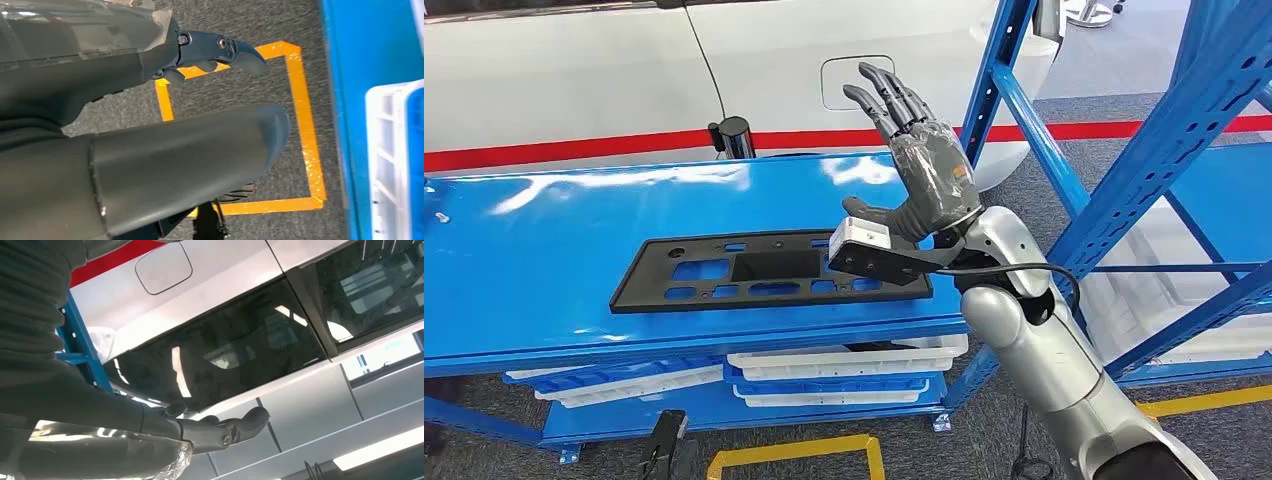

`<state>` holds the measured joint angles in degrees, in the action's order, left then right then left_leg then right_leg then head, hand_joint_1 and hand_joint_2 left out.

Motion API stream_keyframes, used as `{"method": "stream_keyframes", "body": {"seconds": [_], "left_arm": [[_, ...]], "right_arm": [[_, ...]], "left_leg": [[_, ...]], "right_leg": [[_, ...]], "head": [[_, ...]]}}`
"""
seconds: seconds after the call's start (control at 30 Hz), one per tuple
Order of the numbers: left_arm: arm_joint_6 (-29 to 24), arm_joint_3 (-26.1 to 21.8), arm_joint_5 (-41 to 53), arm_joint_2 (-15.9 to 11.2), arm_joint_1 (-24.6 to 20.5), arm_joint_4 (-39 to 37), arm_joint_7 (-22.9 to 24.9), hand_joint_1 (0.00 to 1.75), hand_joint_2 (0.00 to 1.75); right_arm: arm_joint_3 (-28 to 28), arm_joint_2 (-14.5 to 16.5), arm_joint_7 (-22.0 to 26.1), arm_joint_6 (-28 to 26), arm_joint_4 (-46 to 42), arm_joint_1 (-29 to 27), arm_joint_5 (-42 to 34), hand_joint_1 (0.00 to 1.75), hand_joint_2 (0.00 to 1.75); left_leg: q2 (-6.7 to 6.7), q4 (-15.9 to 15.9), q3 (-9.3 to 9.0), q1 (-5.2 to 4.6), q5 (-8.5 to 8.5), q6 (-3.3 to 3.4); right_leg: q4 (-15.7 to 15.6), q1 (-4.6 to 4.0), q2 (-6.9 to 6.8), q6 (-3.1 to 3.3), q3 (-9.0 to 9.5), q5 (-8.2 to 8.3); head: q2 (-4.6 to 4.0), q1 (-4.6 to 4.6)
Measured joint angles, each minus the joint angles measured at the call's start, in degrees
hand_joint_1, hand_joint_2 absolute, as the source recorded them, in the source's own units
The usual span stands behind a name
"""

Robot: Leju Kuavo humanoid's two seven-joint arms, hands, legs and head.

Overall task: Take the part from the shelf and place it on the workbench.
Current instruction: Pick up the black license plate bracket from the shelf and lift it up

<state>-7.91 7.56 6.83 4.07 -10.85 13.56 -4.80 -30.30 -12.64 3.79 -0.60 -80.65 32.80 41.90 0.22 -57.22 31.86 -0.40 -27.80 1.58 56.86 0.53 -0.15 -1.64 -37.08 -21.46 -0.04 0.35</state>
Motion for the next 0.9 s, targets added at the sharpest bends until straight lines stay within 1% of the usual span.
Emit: {"method": "stream_keyframes", "body": {"seconds": [0.2,0.27,0.3,0.37,0.43,0.53,0.63,0.73,0.8,0.9], "left_arm": [[-0.02,0.0,0.04,-0.11,0.0,-0.37,0.19,0.0,0.0],[-0.56,0.01,0.61,-0.14,0.02,-0.51,1.04,0.0,0.0],[-1.35,0.08,1.45,-0.2,0.1,-0.63,2.5,0.0,0.0],[-3.35,0.56,4.16,-0.48,0.68,-1.05,7.04,0.0,0.0],[-4.13,1.44,6.46,-1.07,2.08,-1.55,11.14,0.0,0.0],[-3.94,2.4,7.8,-1.81,4.09,-2.08,13.95,0.0,0.0],[-4.6,3.26,8.42,-2.3,5.75,-2.48,15.31,0.0,0.0],[-6.52,3.54,8.55,-2.5,6.67,-2.7,15.93,0.0,0.0],[-7.35,3.74,8.82,-2.53,6.75,-2.76,16.01,0.0,0.0],[-8.32,4.31,9.65,-2.48,6.56,-2.77,16.37,0.0,0.0]], "right_arm": [[-0.51,-0.59,-0.05,-0.03,-0.15,0.0,-0.04,0.0,1.75],[-0.71,-0.75,-0.09,-0.07,-0.15,0.0,-0.11,0.0,1.75],[-0.8,-0.85,-0.18,-0.15,-0.15,0.01,-0.3,0.0,1.75],[-0.88,-1.05,-0.45,-0.55,-0.15,0.03,-0.97,0.0,1.75],[-0.85,-1.31,-0.68,-1.12,-0.16,0.05,-1.89,0.0,1.75],[-0.78,-1.82,-0.92,-1.66,-0.19,0.06,-2.79,0.0,1.75],[-0.83,-2.29,-1.52,-1.77,-0.21,-0.04,-2.77,0.0,1.75],[-1.34,-2.5,-1.88,-1.14,-0.16,-0.37,-1.37,0.0,1.75],[-2.33,-2.45,-1.92,-0.03,-0.05,-0.5,0.21,0.0,1.75],[-5.38,-2.14,-2.88,2.86,0.02,-0.81,3.15,0.0,1.75]], "left_leg": [[0.02,0.02,0.01,0.05,-0.09,-0.09],[0.01,0.03,0.02,0.05,-0.14,-0.14],[0.01,0.03,0.03,0.05,-0.15,-0.15],[0.05,0.04,0.02,0.05,-0.21,-0.16],[0.16,0.04,-0.01,0.04,-0.25,-0.16],[0.24,0.04,-0.01,0.04,-0.27,-0.14],[0.24,0.04,0.0,0.04,-0.32,-0.11],[0.24,0.04,0.01,0.04,-0.37,-0.08],[0.24,0.04,0.02,0.04,-0.38,-0.07],[0.24,0.04,-0.01,0.05,-0.38,-0.07]], "right_leg": [[0.01,-0.01,0.0,0.04,-0.04,-0.08],[0.01,-0.01,0.0,-0.03,-0.04,-0.14],[0.01,-0.01,0.0,-0.06,-0.03,-0.17],[0.01,0.0,0.04,-0.1,-0.01,-0.2],[0.01,-0.01,0.1,-0.11,-0.03,-0.22],[0.01,-0.01,0.15,-0.09,-0.06,-0.26],[0.01,-0.01,0.15,-0.06,-0.06,-0.29],[0.0,-0.01,0.15,-0.06,-0.06,-0.3],[0.0,-0.01,0.14,-0.06,-0.06,-0.31],[0.0,-0.02,0.15,-0.06,-0.06,-0.31]], "head": [[0.0,-0.01],[0.0,-0.01],[0.0,-0.01],[0.0,0.0],[0.0,-0.01],[0.0,0.0],[0.0,-0.01],[0.0,-0.01],[0.0,-0.01],[0.0,0.0]]}}
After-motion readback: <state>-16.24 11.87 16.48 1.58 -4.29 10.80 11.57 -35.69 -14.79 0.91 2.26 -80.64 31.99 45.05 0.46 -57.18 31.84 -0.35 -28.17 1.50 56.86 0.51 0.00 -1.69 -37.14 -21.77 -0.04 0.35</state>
